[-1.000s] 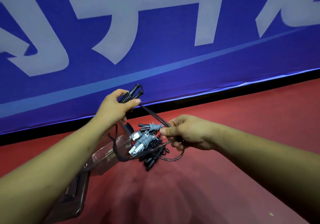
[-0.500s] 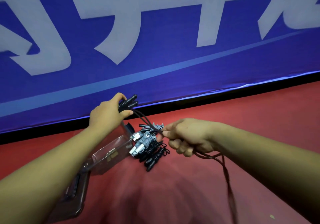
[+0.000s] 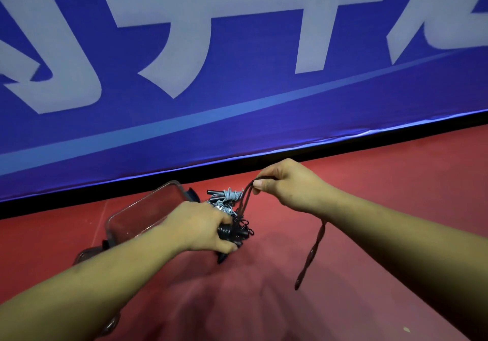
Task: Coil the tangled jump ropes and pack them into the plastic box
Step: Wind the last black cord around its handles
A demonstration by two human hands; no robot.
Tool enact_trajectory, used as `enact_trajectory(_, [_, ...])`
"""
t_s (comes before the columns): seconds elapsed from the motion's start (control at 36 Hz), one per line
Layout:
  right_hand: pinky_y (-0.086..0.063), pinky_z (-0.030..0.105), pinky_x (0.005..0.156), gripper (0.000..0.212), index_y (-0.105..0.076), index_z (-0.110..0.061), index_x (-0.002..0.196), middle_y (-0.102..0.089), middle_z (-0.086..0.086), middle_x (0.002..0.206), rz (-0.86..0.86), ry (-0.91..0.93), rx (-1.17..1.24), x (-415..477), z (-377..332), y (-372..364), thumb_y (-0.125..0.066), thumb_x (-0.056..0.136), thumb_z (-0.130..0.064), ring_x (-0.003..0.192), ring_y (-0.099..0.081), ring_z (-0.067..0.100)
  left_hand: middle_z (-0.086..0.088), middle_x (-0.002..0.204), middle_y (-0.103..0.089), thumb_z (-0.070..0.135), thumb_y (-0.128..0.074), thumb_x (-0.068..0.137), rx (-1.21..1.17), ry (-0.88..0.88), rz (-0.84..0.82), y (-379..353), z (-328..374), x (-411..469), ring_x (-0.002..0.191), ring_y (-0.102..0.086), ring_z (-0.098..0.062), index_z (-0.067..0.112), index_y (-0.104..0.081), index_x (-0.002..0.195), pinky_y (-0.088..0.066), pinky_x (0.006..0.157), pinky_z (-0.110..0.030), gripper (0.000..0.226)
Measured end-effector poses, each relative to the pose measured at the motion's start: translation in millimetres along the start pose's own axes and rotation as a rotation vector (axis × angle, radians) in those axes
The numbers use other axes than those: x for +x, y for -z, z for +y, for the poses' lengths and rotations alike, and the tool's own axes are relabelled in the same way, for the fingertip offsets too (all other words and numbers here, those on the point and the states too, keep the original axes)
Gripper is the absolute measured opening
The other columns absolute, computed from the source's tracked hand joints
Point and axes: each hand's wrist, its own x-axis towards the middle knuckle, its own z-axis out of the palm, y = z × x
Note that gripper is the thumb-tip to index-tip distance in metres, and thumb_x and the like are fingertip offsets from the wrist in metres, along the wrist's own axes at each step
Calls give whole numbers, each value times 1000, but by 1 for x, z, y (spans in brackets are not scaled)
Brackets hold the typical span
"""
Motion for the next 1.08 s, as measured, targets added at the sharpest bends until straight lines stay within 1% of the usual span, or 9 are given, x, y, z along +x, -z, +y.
enact_trajectory(0.19, [-35, 26, 53, 24, -67, -22, 73, -55, 6, 68, 112, -30, -118, 7, 24, 10, -59, 96, -22, 57, -43, 13, 6, 62, -54, 67, -57, 73, -229, -268, 98, 17, 22, -12, 65, -49, -11, 27, -54, 87, -32, 54, -16, 42])
enact_trajectory(0.28, [-35, 25, 54, 22, -66, -20, 75, -53, 1, 63, 77, -106, -110, 9, 35, 13, -60, 96, -21, 55, -45, 10, 4, 62, -56, 66, -57, 71, -433, -325, 82, 34, 32, -17, 61, -52, -11, 30, -54, 82, -39, 55, -23, 38])
enact_trajectory(0.36, [-20, 19, 43, 14, -58, -15, 82, -37, -6, 46, -14, -270, 98, 4, 48, 12, -60, 96, -15, 36, -29, 9, 2, 63, -58, 62, -64, 71, -657, -293, 127, 46, 36, -17, 57, -52, -12, 34, -51, 77, -44, 57, -32, 31])
enact_trajectory(0.44, [-18, 18, 42, 14, -57, -16, 85, -38, -3, 47, -62, -349, 178, -1, 56, 11, -55, 95, -6, 35, -28, 9, 4, 75, -68, 51, -74, 77, -894, -209, 171, 51, 29, -17, 64, -60, -18, 47, -54, 107, -52, 64, -35, 37])
enact_trajectory(0.53, [-21, 19, 44, 16, -64, -15, 80, -39, 0, 57, -112, -359, 182, -2, 54, 7, -59, 96, -13, 41, -32, 10, 9, 81, -67, 27, -75, 87, -1144, -225, 202, 55, 21, -17, 60, -52, -9, 56, -49, 132, -47, 63, -20, 60])
enact_trajectory(0.61, [-26, 19, 43, 26, -67, -18, 81, -41, -1, 65, -265, -339, 159, -5, 46, -4, -54, 100, -29, 46, -35, 9, 1, 66, -64, 23, -75, 86, -1273, -68, 322, 64, 15, -16, 43, -48, -7, 39, -65, 115, -42, 43, -20, 34])
enact_trajectory(0.81, [-25, 23, 42, 35, -61, -12, 84, -39, -4, 51, -364, -153, 148, -2, 5, -21, -42, 105, -33, 41, -29, 11, 11, 60, -62, 42, -79, 79, -1024, 186, 376, 56, -30, -9, 43, -50, -8, 36, -62, 97, -45, 52, -27, 25])
enact_trajectory(0.97, [-32, 29, 53, 35, -58, -12, 70, -39, -5, 55, -283, 118, -244, -3, -20, -25, -56, 98, -33, 50, -35, 11, 17, 83, -64, 55, -72, 80, -411, 183, 228, 50, -35, -14, 82, -61, -14, 45, -51, 109, -46, 71, -30, 37])
enact_trajectory(1.08, [-38, 31, 52, 28, -64, -15, 73, -50, 2, 58, -224, 183, -326, -3, -25, -26, -58, 97, -29, 51, -43, 15, 16, 77, -59, 60, -59, 83, -235, 71, 192, 45, -16, -17, 82, -61, -15, 48, -45, 114, -47, 69, -30, 36])
